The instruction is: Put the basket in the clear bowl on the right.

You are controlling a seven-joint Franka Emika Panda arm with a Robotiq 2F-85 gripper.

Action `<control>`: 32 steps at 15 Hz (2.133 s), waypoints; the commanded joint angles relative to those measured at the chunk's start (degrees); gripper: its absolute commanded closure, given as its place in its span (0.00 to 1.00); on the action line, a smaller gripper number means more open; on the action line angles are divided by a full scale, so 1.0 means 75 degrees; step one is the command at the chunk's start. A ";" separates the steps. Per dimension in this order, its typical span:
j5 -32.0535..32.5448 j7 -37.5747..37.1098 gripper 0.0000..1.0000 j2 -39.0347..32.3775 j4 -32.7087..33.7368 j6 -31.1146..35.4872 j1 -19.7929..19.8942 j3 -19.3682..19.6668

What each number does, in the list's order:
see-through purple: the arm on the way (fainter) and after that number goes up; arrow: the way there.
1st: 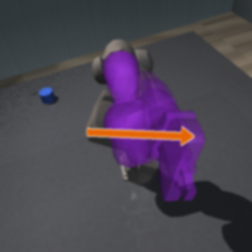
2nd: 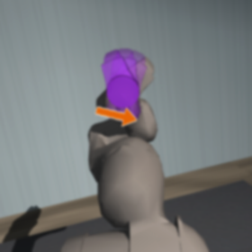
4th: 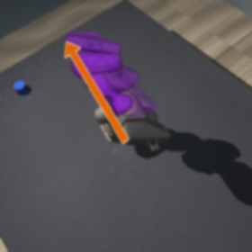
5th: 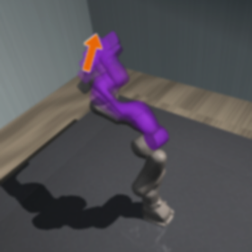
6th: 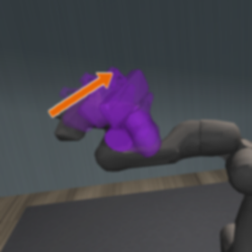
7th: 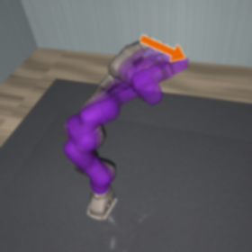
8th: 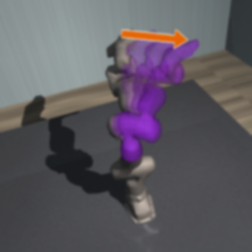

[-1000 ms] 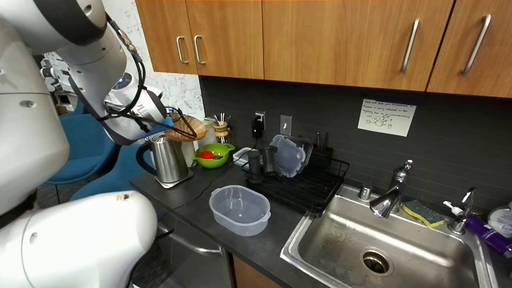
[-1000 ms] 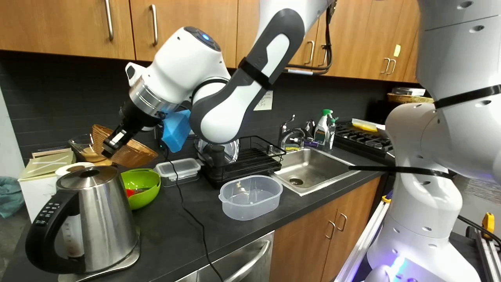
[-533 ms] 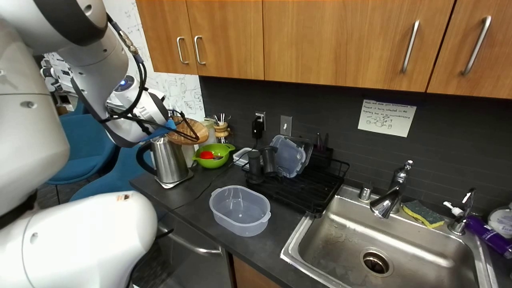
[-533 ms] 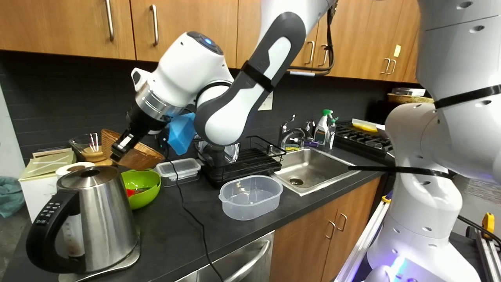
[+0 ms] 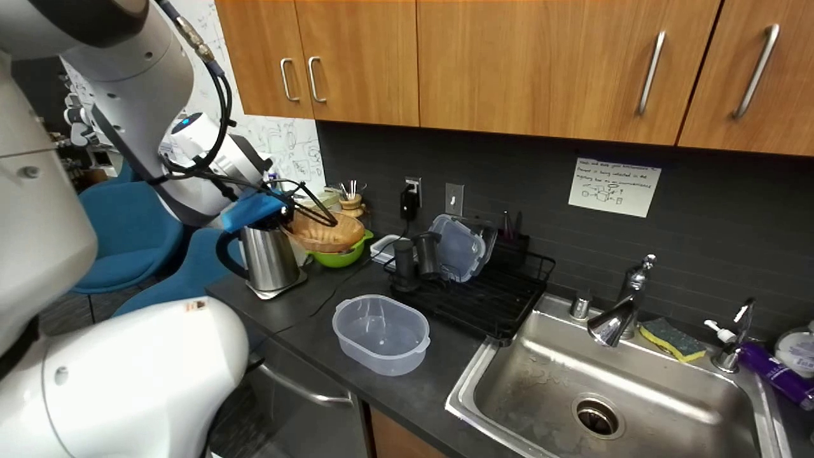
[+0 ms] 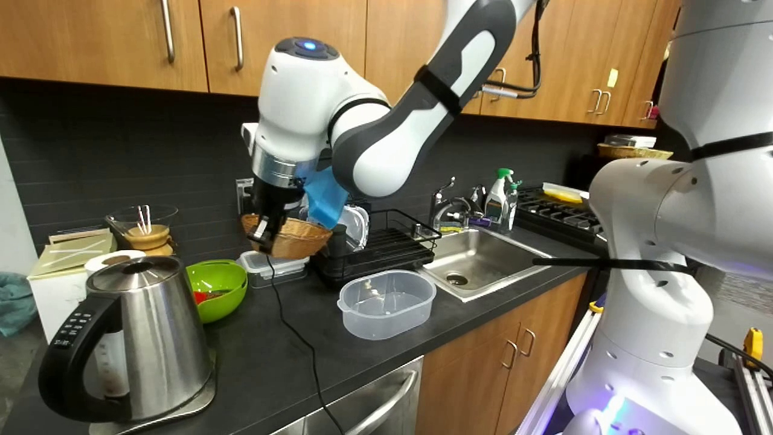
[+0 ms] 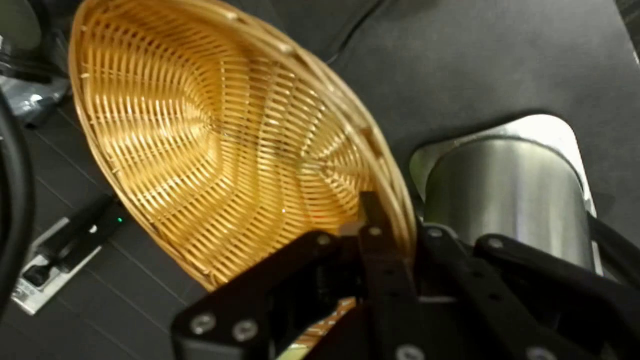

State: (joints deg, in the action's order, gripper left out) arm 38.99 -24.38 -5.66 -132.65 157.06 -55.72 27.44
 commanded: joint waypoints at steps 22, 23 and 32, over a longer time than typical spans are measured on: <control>-0.1277 -0.2181 0.98 0.0866 -0.0324 -0.2688 0.4683 -0.5699; -0.1320 -0.2241 0.98 0.0893 -0.0396 -0.2650 0.4724 -0.5693; -0.1754 -0.2654 0.98 0.1230 -0.1110 -0.2409 0.5011 -0.5663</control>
State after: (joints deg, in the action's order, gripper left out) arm 27.39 -43.21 0.44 -138.03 138.50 -19.44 -14.27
